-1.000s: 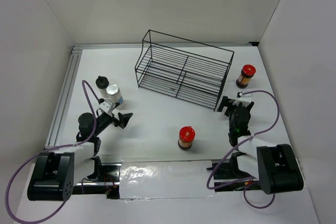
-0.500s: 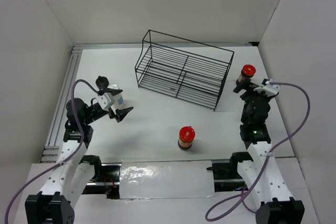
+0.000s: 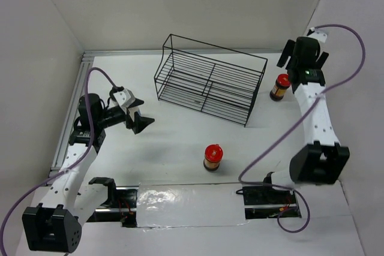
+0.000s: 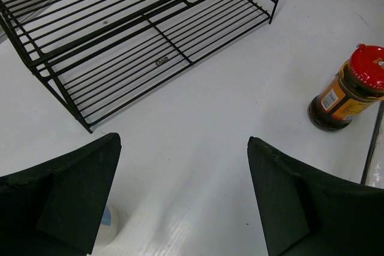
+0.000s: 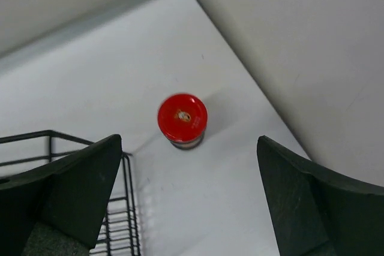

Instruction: Organize the condiment bottles

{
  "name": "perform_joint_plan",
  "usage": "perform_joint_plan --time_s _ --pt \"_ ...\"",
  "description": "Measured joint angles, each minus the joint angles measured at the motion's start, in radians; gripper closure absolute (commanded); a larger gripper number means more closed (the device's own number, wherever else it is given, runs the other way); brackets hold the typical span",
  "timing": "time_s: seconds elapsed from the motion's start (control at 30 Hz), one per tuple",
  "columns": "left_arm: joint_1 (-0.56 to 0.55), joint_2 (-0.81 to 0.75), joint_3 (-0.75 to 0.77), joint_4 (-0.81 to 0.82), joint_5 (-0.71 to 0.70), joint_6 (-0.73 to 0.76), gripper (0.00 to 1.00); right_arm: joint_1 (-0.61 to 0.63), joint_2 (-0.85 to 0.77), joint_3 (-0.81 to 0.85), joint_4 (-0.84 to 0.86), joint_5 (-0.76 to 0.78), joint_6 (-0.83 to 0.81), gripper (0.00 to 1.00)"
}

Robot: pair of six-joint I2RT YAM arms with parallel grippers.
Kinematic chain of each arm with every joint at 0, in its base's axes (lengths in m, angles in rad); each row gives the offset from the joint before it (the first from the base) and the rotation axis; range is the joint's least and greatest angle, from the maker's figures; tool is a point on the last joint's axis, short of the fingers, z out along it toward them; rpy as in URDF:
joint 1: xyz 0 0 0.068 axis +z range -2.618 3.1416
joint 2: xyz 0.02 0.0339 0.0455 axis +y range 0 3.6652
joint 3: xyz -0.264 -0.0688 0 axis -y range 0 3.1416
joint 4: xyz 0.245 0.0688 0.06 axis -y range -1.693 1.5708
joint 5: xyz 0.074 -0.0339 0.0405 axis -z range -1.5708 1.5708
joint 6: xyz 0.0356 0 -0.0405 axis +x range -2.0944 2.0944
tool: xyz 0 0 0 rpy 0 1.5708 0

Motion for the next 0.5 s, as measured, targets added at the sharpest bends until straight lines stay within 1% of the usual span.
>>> perform_joint_plan --time_s 0.07,0.1,0.13,0.17,0.2,0.23,0.27,0.3,0.5 --pt "-0.001 -0.004 0.011 -0.021 0.0 0.0 0.01 -0.014 0.098 0.041 -0.067 -0.002 0.012 0.02" --pt "-0.002 -0.007 0.015 -0.031 -0.001 0.001 0.01 -0.022 0.141 0.058 -0.092 -0.006 0.019 0.07" --pt "-0.002 -0.011 0.019 -0.041 -0.002 0.001 0.01 -0.036 0.191 0.079 -0.118 -0.021 0.026 0.19" --pt "-0.002 -0.014 0.022 -0.045 -0.004 0.002 0.01 -0.046 0.217 0.088 -0.129 -0.031 0.029 0.2" --pt "-0.002 -0.018 0.024 -0.051 -0.008 0.003 0.01 -0.062 0.249 0.101 -0.143 -0.051 0.04 0.19" --pt "-0.002 -0.021 0.026 -0.057 -0.01 0.004 0.01 -0.079 0.277 0.113 -0.151 -0.071 0.048 0.16" --pt "-0.002 -0.025 0.026 -0.063 -0.013 0.005 0.01 -0.092 0.296 0.122 -0.157 -0.086 0.051 0.03" --pt "-0.002 -0.027 0.026 -0.069 -0.016 0.005 0.01 -0.105 0.319 0.134 -0.161 -0.104 0.059 0.0" --pt "-0.002 -0.033 0.026 -0.085 -0.029 0.008 0.01 -0.132 0.441 0.238 -0.171 -0.225 0.044 0.0"
